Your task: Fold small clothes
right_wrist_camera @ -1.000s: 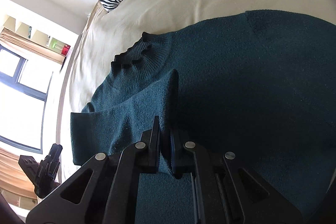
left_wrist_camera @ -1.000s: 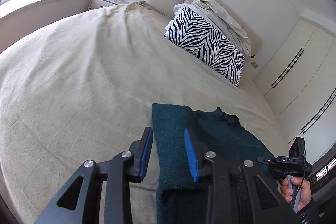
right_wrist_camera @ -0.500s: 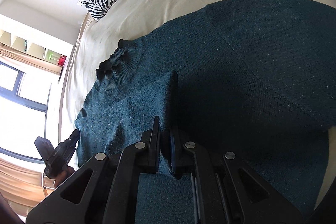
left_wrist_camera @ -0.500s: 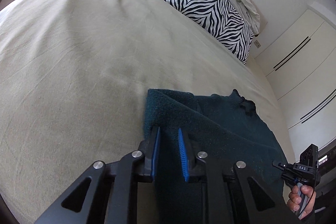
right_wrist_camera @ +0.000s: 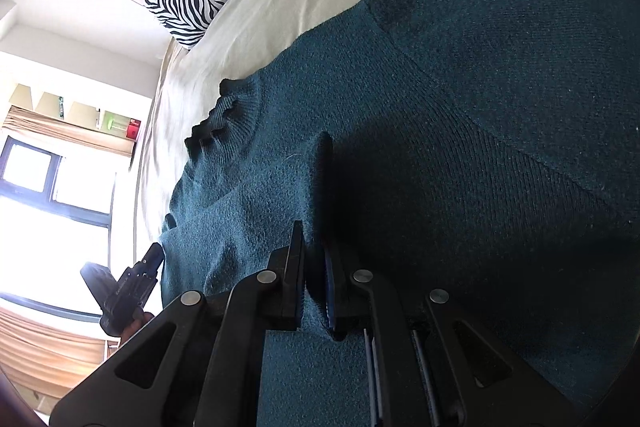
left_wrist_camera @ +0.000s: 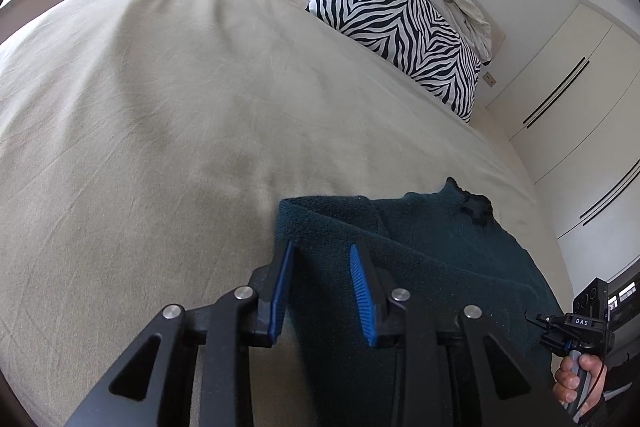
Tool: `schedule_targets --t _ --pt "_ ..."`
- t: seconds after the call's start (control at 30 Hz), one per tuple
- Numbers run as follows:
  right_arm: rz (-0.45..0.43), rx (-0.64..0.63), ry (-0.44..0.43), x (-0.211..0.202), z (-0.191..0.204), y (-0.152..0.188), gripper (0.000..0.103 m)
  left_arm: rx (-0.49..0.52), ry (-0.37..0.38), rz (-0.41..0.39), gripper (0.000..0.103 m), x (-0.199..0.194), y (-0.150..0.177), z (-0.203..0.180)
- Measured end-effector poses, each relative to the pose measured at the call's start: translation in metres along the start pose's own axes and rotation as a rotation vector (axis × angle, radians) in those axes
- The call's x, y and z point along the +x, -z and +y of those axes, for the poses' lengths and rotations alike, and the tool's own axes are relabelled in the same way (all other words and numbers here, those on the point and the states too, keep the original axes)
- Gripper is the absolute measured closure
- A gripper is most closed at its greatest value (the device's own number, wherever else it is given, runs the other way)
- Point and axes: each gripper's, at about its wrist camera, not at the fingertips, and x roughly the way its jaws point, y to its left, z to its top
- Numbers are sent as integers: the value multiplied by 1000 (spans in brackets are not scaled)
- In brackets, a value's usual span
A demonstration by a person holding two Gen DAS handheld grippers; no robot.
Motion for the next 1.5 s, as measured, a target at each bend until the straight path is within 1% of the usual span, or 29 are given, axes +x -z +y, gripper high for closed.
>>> schedule_targets --t 0.07,0.17,0.3,0.37,0.5,0.53,0.57,0.6,0.67,0.7,0.73,0.77,0.8,0.87,0.9,0.93,0.97,1.03,1.07,1.17,1.27,1.37,1.4,1.5 --pt "-7 -8 6 -1 0 2 96 15 -11 -12 70 -11 9 -4" --pt "-20 -9 18 -7 0 6 96 107 -57 -27 70 -25 26 -19" --pt "-35 -15 40 -15 -2 11 95 211 -131 4 70 -25 52 -34" --pt "-43 -24 59 -22 -4 15 95 235 -149 2 70 -27 60 -35" --pt "-62 -37 101 -41 -14 25 95 233 -153 -4 70 -41 68 -36" --pt "-65 -35 109 -47 -18 27 95 225 -138 -21 70 -50 67 -37" --pt "-68 -29 102 -53 -23 30 95 206 -100 -46 70 -60 62 -38" --pt "-72 -20 86 -58 -29 33 95 181 -39 -74 69 -70 55 -39" --pt "-79 9 55 -69 -38 39 95 126 86 -111 48 -78 34 -42" --pt "-81 26 42 -73 -42 41 95 92 139 -98 25 -72 23 -41" --pt "-82 40 30 -77 -45 44 95 53 189 -68 17 -62 12 -39" --pt "-83 45 17 -80 -46 48 95 16 226 -47 17 -50 4 -36" --pt "-84 42 8 -83 -47 52 95 -18 234 -20 17 -36 -2 -30" --pt "-79 27 -3 -88 -46 58 95 -120 283 87 19 -3 -4 -13" --pt "-74 21 -10 -90 -47 62 95 -170 305 124 24 9 2 -4" --pt "-69 18 -13 -91 -48 64 95 -176 307 111 30 10 7 0" --pt "-66 19 -14 -92 -49 66 95 -163 316 92 31 5 11 1" --pt "-68 25 -22 -96 -53 69 95 -161 360 87 30 -4 23 -1" --pt "-69 31 -27 -97 -55 72 95 -151 370 87 30 -8 29 -3" --pt "-73 63 -44 -102 -67 81 95 -122 367 93 30 -21 46 -6" --pt "-98 90 -80 -119 -80 92 95 -138 388 98 27 -36 63 -8" --pt "-170 117 -93 -154 -103 98 95 -122 380 114 26 -51 84 -14" --pt "-209 135 -93 -168 -112 98 95 -113 376 126 23 -55 90 -19" --pt "-344 226 -83 -218 -154 98 95 -83 393 154 23 -66 105 -38"
